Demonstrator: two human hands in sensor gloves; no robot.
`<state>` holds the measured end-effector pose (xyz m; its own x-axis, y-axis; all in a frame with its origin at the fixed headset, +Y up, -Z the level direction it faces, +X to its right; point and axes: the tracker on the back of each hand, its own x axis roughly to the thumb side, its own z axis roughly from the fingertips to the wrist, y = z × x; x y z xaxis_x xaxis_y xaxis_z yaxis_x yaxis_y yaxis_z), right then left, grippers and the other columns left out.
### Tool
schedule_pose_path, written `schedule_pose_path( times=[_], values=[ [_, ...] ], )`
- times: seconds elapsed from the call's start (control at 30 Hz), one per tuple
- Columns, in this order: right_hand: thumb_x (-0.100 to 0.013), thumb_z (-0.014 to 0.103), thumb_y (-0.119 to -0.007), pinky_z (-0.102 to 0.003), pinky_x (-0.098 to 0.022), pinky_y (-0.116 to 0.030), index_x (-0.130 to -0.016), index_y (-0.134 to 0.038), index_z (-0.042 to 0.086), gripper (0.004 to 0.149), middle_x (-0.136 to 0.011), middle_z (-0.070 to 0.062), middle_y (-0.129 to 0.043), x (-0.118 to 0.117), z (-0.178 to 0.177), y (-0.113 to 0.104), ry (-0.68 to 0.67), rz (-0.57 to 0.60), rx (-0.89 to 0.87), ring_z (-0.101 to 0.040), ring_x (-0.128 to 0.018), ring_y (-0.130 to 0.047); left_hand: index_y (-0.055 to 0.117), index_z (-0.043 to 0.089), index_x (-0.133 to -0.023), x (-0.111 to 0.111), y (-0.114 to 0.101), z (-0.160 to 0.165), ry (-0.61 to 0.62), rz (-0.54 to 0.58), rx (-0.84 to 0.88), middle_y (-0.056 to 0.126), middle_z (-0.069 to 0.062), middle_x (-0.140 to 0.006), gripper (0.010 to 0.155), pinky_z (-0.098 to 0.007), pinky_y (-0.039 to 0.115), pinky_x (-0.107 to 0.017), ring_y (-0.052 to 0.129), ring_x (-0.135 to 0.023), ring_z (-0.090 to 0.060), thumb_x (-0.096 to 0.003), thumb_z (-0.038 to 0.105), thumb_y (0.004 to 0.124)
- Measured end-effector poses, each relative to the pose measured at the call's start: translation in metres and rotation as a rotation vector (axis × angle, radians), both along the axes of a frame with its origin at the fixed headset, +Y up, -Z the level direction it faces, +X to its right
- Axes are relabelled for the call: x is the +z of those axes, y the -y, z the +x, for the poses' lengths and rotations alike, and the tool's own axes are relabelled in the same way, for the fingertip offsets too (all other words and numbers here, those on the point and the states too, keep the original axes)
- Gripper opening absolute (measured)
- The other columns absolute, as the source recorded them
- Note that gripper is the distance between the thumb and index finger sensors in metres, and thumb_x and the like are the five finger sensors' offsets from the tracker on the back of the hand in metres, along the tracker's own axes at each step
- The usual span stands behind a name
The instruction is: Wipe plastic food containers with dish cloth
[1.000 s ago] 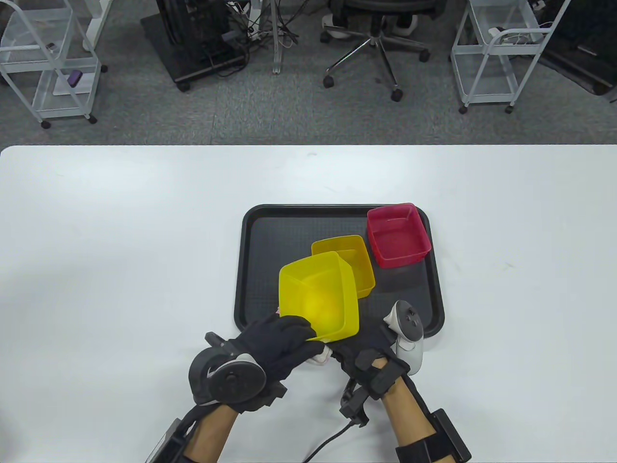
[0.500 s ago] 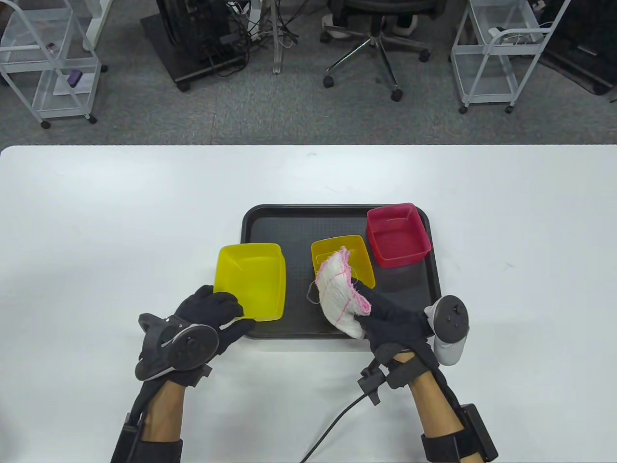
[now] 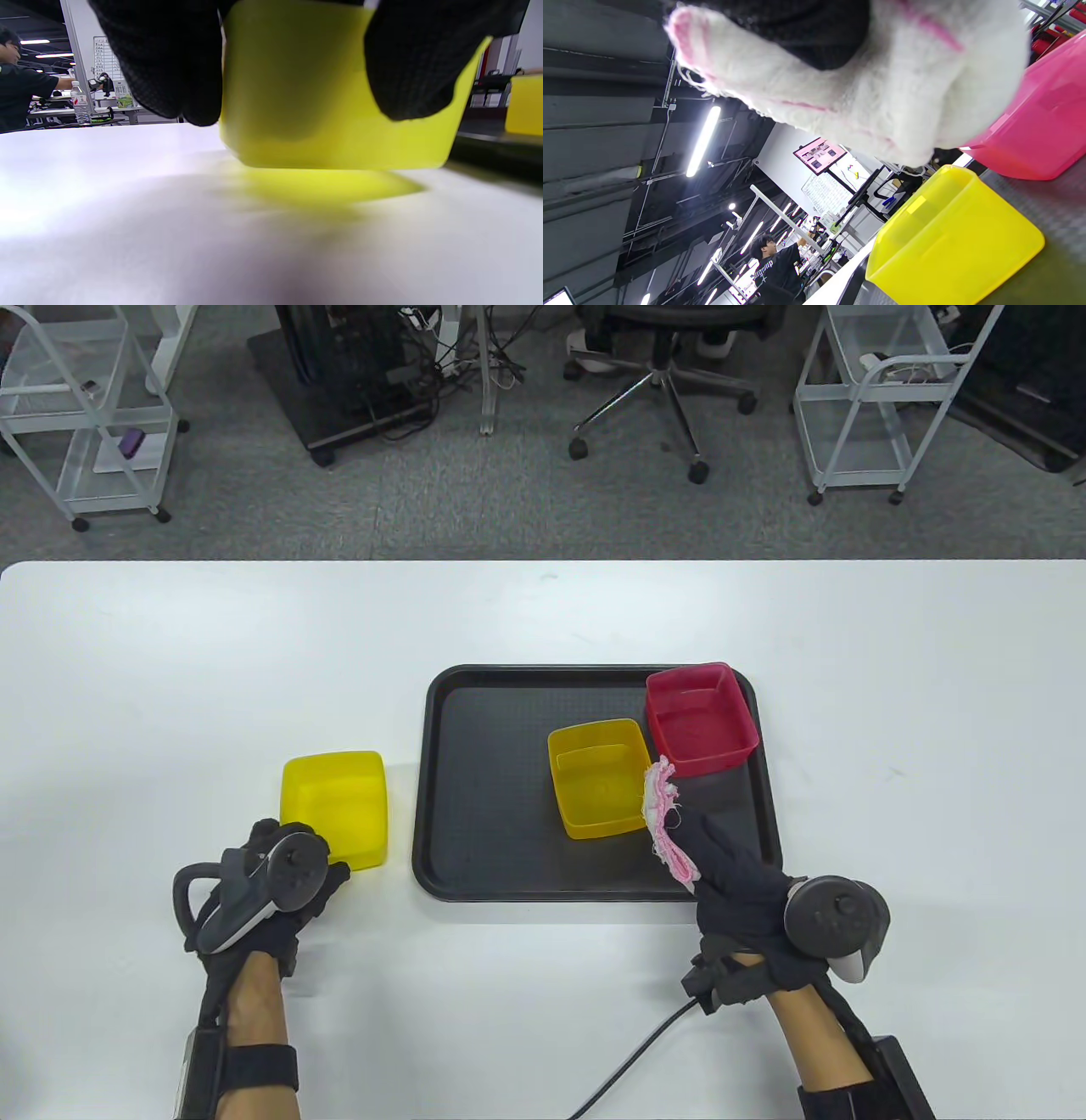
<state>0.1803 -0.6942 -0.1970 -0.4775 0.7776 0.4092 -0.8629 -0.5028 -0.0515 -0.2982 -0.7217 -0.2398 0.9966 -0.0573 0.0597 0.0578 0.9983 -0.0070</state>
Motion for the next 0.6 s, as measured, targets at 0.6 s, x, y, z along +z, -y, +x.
schedule_pose_path(
  times=[0.6],
  values=[
    [-0.046,0.002,-0.075,-0.062,-0.053,-0.072,-0.092,-0.074,0.010,0.047,-0.096,-0.023,-0.077,0.000,0.018,0.010,0.104,-0.067,-0.090,-0.053,-0.081,-0.079,0.056,0.027,-0.116,0.010,-0.045,0.103,0.251,0.084,0.178,0.044,-0.007,-0.126,0.080,-0.070,0.040,-0.079,0.040,-0.113,-0.055,-0.0477,0.060,0.080]
  ],
)
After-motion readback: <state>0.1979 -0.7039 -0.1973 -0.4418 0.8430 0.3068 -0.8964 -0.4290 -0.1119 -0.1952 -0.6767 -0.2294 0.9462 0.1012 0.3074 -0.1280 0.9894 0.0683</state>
